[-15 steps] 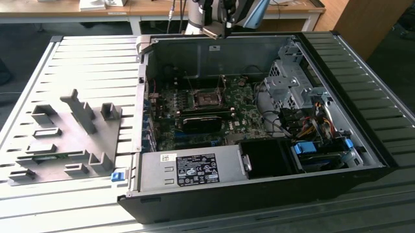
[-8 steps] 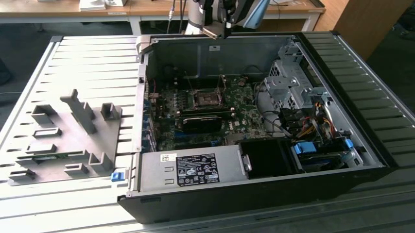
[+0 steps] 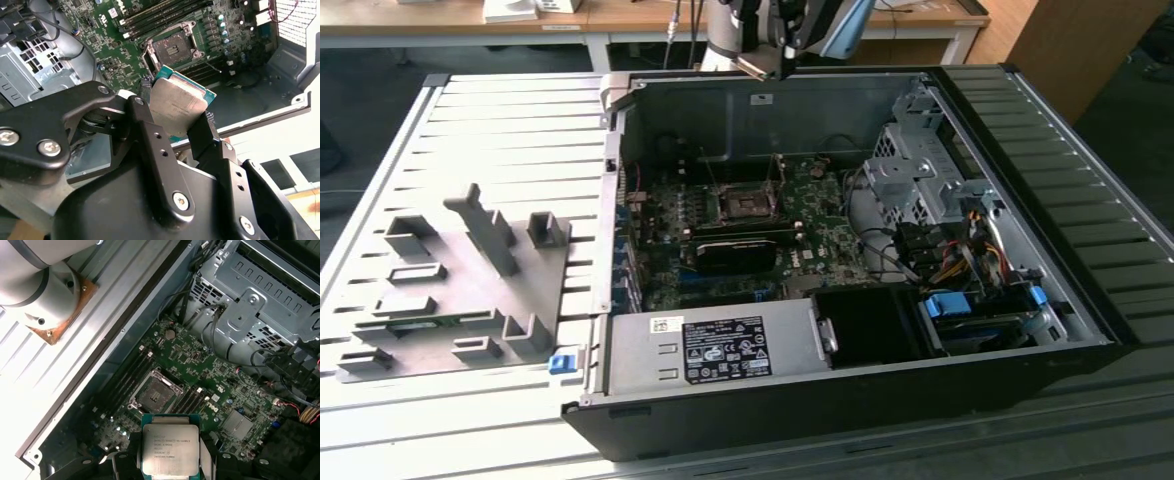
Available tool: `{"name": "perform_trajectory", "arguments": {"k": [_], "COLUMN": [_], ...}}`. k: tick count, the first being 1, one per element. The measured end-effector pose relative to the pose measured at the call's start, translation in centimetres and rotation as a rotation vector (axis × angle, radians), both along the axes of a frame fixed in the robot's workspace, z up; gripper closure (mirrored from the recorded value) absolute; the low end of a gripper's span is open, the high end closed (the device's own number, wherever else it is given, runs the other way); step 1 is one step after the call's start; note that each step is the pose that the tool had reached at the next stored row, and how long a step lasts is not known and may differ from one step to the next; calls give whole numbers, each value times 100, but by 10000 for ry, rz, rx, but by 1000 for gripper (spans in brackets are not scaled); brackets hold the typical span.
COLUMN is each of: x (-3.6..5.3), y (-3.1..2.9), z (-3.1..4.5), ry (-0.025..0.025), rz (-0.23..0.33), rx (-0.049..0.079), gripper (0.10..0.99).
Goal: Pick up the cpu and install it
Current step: 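Place the cpu into insertion slot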
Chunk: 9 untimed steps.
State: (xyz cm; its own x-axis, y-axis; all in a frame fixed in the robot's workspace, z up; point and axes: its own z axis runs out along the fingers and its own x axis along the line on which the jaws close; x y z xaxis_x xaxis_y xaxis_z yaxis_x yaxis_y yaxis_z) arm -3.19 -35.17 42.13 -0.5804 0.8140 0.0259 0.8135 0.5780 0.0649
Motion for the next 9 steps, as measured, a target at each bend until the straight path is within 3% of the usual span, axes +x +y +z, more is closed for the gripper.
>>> {"name": "perform_trajectory", "arguments": {"k": [9], "x": [0], "y": [0], "z": [-2], "ry": [0], "rz": [-406], "rx": [1], "gripper": [541]}}
